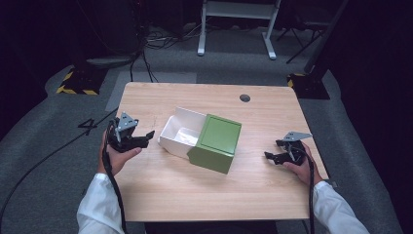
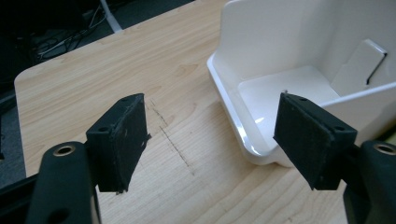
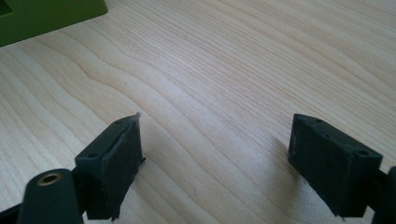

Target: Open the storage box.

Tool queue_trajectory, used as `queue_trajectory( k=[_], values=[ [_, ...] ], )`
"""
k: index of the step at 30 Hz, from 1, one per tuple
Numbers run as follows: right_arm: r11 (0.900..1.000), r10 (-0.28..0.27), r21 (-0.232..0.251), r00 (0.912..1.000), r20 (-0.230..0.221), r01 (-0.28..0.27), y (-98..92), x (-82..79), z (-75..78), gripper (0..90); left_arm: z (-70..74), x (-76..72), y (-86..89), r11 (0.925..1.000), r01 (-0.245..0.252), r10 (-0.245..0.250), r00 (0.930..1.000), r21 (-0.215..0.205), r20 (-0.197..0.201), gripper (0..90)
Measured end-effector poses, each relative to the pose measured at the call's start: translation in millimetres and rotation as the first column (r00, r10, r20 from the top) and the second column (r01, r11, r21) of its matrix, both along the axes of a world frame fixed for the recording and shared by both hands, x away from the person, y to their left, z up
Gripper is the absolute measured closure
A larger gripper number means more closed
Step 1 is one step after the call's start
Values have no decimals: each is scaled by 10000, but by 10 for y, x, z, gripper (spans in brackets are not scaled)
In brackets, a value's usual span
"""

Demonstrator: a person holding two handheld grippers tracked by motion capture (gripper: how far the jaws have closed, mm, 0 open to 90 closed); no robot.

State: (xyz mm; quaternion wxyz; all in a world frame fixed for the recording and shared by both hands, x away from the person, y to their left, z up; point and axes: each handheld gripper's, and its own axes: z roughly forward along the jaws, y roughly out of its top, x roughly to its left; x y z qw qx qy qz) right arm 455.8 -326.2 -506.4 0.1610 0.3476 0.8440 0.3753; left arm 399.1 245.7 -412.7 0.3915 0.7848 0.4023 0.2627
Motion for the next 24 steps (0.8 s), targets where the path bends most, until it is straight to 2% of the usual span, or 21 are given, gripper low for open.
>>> queue_trajectory(
  k=[6, 14, 24],
  values=[
    [10000, 1, 2, 10000, -1, -1, 0, 0, 0, 175, -7, -124, -38, 9988, 122, -126, 9999, 479, 70, 236],
    [10000, 25, 4, 10000, 1, -25, -2, -1, 0, 175, -80, -300, -82, 9943, 677, -666, 9976, 818, -162, 185],
    [10000, 31, 5, 10000, 1, -31, -2, -2, 0, 175, -234, -491, -199, 9855, 1150, -1092, 9926, 1245, -527, 181]
  ],
)
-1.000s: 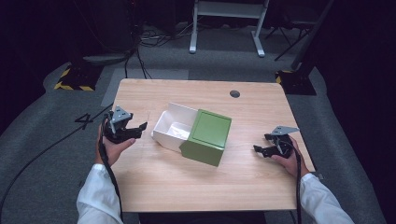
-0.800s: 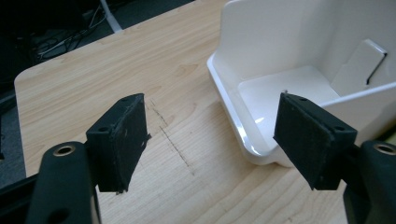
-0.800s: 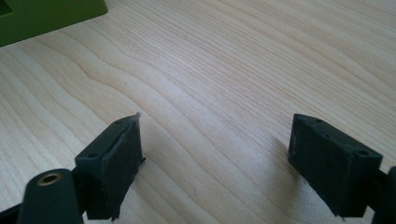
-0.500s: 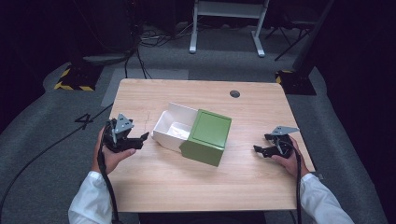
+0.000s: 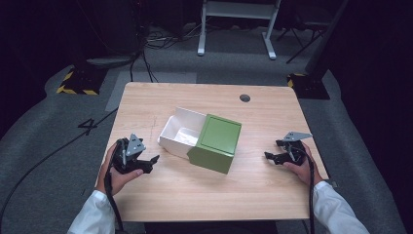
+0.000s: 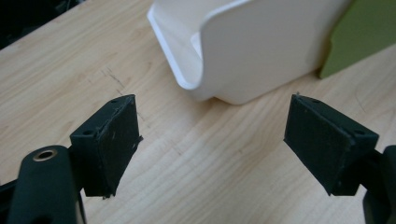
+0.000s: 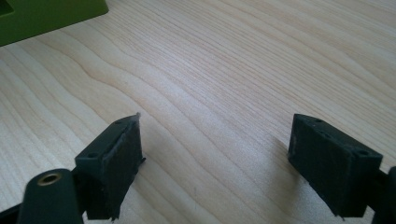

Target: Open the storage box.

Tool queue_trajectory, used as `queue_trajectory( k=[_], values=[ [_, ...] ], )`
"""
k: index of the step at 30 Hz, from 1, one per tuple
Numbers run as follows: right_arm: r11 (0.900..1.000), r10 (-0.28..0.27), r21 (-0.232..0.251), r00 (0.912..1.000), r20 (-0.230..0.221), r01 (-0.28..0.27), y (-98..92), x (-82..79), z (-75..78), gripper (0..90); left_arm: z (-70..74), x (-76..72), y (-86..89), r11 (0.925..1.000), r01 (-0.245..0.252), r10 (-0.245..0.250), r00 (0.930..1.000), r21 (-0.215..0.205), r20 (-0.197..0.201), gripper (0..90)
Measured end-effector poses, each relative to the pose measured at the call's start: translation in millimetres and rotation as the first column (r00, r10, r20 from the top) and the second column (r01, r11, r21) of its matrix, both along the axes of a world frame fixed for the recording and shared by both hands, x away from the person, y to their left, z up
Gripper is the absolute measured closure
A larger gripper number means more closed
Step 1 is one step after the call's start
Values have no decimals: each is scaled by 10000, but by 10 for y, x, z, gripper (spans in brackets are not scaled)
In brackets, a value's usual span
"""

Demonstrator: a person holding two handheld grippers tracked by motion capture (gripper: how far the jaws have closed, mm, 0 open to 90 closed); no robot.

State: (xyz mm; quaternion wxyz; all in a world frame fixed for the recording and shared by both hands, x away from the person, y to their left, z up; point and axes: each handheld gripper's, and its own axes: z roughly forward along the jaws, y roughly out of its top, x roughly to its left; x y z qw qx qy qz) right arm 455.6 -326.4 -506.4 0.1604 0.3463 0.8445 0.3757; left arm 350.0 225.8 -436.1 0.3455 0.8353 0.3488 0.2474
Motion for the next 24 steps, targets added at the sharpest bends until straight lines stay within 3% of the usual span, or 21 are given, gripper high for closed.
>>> queue_trajectory(
  k=[5, 11, 14, 21, 24],
  values=[
    [10000, 3, 1, 10000, 1, -3, 0, 0, 0, 175, -96, -80, -58, 9994, 258, -250, 9992, 235, -307, 178],
    [10000, -5, 2, 10000, -12, 5, 0, -2, 0, 175, -298, -144, -150, 9964, 587, -524, 9936, 608, -1002, 178],
    [10000, -5, 2, 10000, -12, 5, 0, -3, 0, 175, -388, -166, -164, 9973, 502, -426, 9899, 535, -1350, 178],
    [10000, -5, 2, 10000, -14, 5, 0, -4, 0, 175, -535, -234, -158, 9987, 334, -265, 9849, 379, -1711, 176],
    [10000, -6, 0, 10000, -15, 6, -1, -4, 0, 175, -583, -250, -139, 9999, 141, -143, 9821, -21, -1881, 177]
  ],
)
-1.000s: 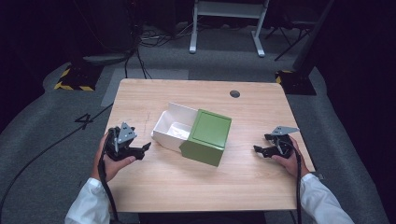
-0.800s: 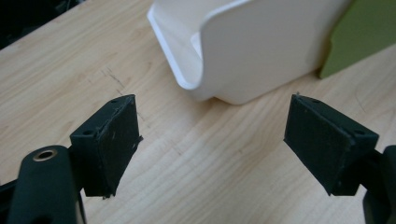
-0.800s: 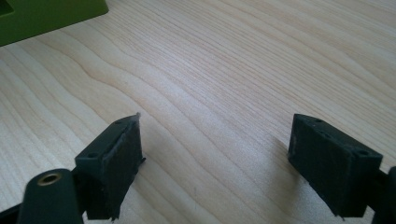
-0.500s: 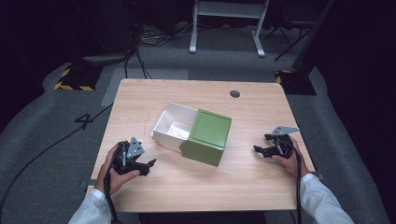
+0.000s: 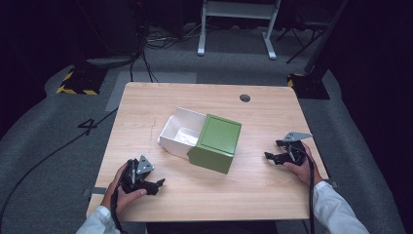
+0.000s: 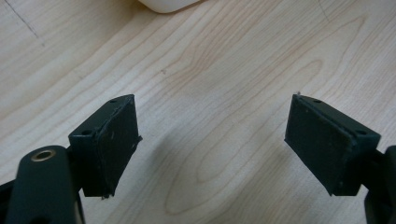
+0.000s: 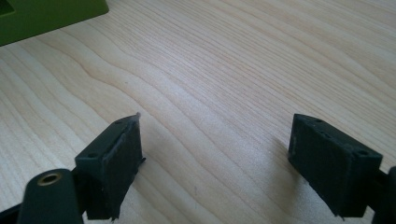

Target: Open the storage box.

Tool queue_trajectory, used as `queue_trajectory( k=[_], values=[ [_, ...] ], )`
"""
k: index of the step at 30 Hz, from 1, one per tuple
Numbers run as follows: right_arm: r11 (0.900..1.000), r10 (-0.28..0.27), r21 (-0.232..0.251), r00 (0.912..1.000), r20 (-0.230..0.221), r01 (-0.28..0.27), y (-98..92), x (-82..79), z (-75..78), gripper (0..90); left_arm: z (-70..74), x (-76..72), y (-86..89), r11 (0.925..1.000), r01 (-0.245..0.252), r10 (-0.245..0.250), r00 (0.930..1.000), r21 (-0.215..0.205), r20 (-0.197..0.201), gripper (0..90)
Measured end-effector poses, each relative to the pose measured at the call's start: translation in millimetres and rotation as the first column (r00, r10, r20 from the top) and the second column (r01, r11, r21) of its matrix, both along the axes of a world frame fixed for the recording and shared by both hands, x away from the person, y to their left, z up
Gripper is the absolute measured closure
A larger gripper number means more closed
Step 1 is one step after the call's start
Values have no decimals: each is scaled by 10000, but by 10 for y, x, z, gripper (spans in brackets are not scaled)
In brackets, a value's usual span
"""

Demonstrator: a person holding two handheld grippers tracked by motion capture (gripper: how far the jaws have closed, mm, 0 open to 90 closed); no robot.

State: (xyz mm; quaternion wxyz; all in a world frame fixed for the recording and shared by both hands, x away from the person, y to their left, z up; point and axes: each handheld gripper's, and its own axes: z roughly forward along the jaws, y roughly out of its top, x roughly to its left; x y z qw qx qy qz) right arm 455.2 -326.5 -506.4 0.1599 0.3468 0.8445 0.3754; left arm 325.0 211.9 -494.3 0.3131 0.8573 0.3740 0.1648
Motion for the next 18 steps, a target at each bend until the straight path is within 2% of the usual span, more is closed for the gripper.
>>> queue_trajectory(
  k=[3, 4, 7, 9, 18],
  values=[
    [10000, 1, 2, 10000, -2, -1, 0, 0, 0, 175, -69, -6, 11, 9994, -283, 276, 9991, -209, -325, 181],
    [10000, 1, -3, 10000, 0, -1, -1, -1, 0, 175, -86, -11, 22, 9985, -340, 326, 9989, -432, -332, 174],
    [10000, 6, -2, 10000, 0, -6, -1, -2, 0, 175, -111, -32, 30, 9969, -448, 437, 9989, -647, -171, 166],
    [10000, 7, -2, 10000, 1, -7, -1, -2, 0, 175, -128, -44, 26, 9970, -430, 433, 9991, -637, 30, 149],
    [10000, 22, -12, 10000, 3, -22, -1, -2, 0, 175, -130, -43, 26, 9968, -438, 441, 9990, -662, 25, 148]
  ],
)
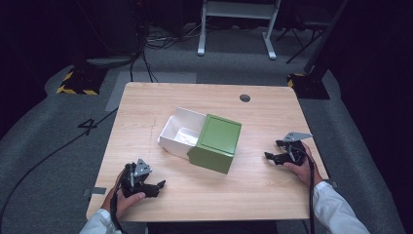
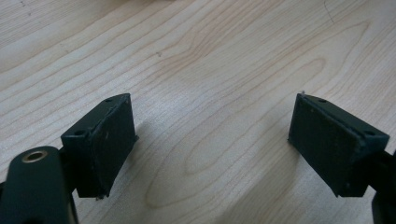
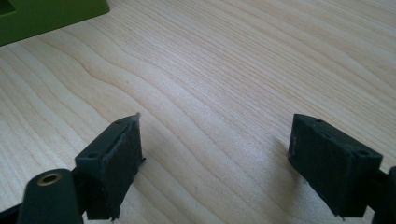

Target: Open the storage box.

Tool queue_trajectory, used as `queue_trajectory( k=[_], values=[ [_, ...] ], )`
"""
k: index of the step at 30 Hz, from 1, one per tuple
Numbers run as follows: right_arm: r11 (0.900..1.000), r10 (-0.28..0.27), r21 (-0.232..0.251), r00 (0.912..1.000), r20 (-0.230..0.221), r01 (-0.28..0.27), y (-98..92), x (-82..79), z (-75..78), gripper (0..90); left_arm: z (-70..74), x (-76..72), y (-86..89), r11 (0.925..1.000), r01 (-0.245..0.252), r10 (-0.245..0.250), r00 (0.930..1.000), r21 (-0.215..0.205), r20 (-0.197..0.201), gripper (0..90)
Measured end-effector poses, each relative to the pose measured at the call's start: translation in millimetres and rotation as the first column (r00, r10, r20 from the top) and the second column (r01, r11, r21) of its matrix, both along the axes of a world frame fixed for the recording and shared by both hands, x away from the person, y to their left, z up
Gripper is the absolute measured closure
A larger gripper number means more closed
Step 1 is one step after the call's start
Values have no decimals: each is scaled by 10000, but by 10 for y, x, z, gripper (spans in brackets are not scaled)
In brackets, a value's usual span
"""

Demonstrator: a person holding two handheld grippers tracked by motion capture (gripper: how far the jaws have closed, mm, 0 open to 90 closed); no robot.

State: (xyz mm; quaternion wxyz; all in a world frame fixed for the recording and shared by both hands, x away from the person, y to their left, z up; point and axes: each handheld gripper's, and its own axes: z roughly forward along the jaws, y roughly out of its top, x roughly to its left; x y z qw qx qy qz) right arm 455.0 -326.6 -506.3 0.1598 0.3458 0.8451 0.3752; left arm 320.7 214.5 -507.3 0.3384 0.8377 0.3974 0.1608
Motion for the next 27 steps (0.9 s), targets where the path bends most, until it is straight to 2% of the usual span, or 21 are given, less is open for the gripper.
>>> queue_trajectory(
  k=[15, 27],
  values=[
    [10000, -23, -6, 10000, 5, 23, 5, 0, 0, 171, -2, 49, 12, 9995, 326, -327, 9994, -46, -78, 127],
    [10000, -3, -5, 10000, -4, 3, 3, -6, 0, 171, -1, 89, 18, 9988, 477, -477, 9988, 79, -84, 101]
  ],
)
